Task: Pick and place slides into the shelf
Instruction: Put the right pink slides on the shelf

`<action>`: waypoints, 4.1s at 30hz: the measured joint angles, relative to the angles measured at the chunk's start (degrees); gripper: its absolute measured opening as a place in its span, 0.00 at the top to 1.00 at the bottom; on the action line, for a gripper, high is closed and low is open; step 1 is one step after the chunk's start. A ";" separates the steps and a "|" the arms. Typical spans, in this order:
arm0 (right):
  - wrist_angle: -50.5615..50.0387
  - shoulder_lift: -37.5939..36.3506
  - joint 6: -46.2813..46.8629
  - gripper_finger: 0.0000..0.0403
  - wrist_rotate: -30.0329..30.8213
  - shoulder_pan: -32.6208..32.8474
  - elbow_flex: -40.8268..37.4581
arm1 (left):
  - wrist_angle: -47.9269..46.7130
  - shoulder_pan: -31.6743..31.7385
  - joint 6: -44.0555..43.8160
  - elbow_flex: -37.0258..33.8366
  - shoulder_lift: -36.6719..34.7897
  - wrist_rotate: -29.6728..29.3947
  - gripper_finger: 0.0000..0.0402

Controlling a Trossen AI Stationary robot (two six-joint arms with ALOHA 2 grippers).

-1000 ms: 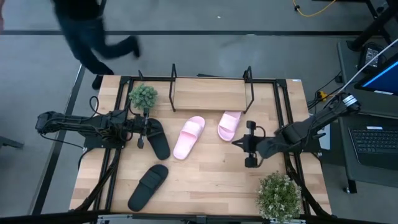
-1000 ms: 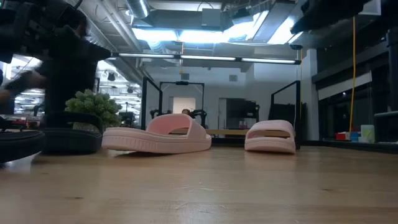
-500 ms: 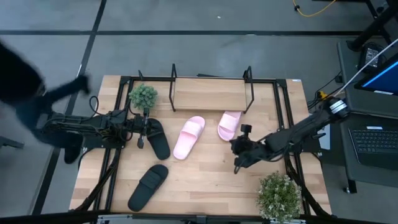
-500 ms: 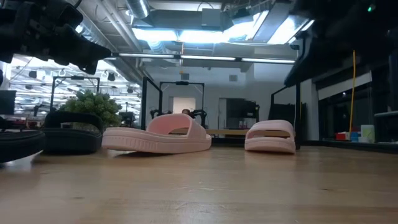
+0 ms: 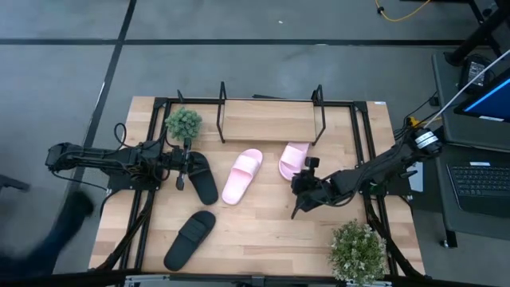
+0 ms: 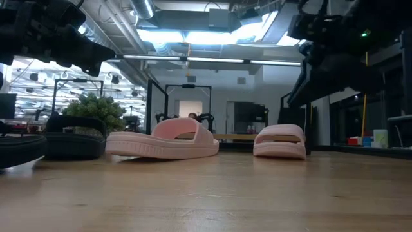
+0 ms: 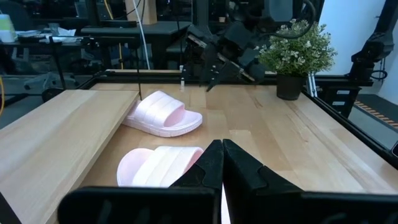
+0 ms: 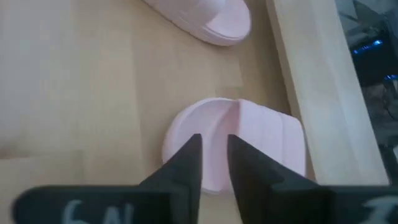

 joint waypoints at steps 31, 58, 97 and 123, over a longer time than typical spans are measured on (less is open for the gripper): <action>1.21 13.17 2.93 0.69 5.92 -6.88 -0.04 | -0.07 0.00 0.48 0.00 0.00 0.00 1.00; 1.12 13.33 3.41 0.79 7.58 -6.95 -0.04 | -0.09 0.02 0.48 0.00 0.00 0.00 1.00; 0.40 13.28 4.28 0.72 7.26 -8.18 -0.63 | -0.09 0.00 0.48 0.00 0.00 0.00 1.00; 0.61 13.28 -6.09 0.72 4.68 -7.11 7.52 | -0.11 0.02 0.45 -0.02 0.00 0.00 1.00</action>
